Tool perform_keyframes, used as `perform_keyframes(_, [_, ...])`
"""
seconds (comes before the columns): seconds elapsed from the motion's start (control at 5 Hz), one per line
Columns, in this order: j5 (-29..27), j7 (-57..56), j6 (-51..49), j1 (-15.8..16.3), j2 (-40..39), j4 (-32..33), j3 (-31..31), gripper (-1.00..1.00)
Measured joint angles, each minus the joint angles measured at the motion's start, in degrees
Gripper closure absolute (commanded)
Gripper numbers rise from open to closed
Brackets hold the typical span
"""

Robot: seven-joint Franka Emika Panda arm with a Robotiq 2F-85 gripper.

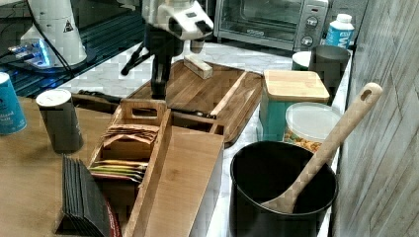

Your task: Close the drawer.

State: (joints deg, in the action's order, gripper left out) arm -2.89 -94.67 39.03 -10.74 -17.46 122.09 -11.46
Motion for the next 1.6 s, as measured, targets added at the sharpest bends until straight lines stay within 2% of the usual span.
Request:
perform_keyframes(0.2, [-3.05,-6.04,1.23,-4.21,-2.87,-3.58,-0.95,1.00])
perform_keyframes(0.4, [-2.73,-4.76,0.59,-3.87,-3.39,-4.70,-2.32,1.00])
perform_keyframes(0.6, [-0.20,-0.90,5.29,-2.09,-1.72,-1.45,-3.10,1.00])
perform_keyframes(0.8, [0.93,1.79,9.74,-2.09,0.92,2.35,-3.01,1.00])
perform_keyframes(1.6, [1.48,1.96,10.63,-1.62,1.93,3.36,-3.73,1.00])
